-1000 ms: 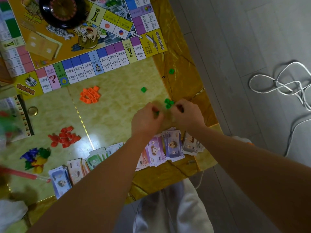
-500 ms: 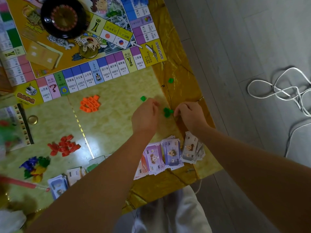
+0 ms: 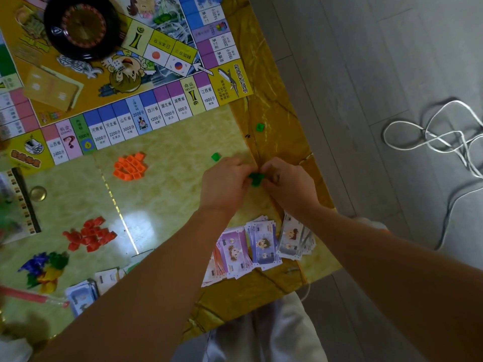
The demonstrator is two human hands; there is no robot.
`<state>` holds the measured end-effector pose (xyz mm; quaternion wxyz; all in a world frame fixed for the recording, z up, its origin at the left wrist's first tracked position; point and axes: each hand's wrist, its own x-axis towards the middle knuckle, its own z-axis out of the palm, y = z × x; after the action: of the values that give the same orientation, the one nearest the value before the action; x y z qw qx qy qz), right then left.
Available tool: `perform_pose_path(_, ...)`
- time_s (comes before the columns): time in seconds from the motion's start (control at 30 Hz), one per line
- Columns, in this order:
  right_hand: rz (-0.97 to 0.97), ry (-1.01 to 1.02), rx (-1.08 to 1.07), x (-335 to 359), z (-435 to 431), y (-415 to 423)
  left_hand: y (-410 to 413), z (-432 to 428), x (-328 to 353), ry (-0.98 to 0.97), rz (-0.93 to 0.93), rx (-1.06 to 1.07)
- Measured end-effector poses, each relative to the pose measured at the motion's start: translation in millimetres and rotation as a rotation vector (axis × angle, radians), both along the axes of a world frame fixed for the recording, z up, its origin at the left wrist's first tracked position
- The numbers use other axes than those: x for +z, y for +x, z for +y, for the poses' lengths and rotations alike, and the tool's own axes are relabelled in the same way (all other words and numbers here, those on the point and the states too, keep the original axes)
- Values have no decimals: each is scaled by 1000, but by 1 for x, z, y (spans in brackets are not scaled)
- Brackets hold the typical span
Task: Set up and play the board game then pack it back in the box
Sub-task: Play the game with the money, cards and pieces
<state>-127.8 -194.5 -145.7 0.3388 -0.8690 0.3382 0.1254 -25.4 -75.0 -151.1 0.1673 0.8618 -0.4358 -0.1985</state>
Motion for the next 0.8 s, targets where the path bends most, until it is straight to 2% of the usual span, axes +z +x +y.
perform_pose_path(0.1, -115, 218, -188, 0, -3, 3, 2, -6, 2, 29, 94, 208)
perform_pose_path(0.13, -132, 347, -319, 2, -5, 8, 2, -7, 3, -24, 212, 355)
perform_pose_path(0.23, -39, 754, -733, 11, -15, 30, 10, -3, 8, -366, 781, 828)
perform_pose_path(0.3, -34, 903, -767, 20, -17, 39, 18, 5, 12, -434, 1100, 976)
perform_pose_path(0.37, -95, 992, -767, 27, -18, 43, 24, 9, 19, -455, 1244, 1027)
perform_pose_path(0.43, -72, 951, -782, 27, -21, 51, 29, 9, 23, -435, 1215, 1107)
perform_pose_path(0.53, 95, 725, -773, 26, -31, 64, 33, 8, 20, -371, 988, 1169)
perform_pose_path(0.6, -40, 599, -727, 21, -33, 64, 37, 11, 13, -308, 783, 1073)
perform_pose_path(0.67, -124, 437, -639, 19, -33, 60, 37, 14, 9, -157, 573, 938)
perform_pose_path(0.8, -19, 39, -369, 10, -39, 71, 32, 19, 11, 10, 289, 570)
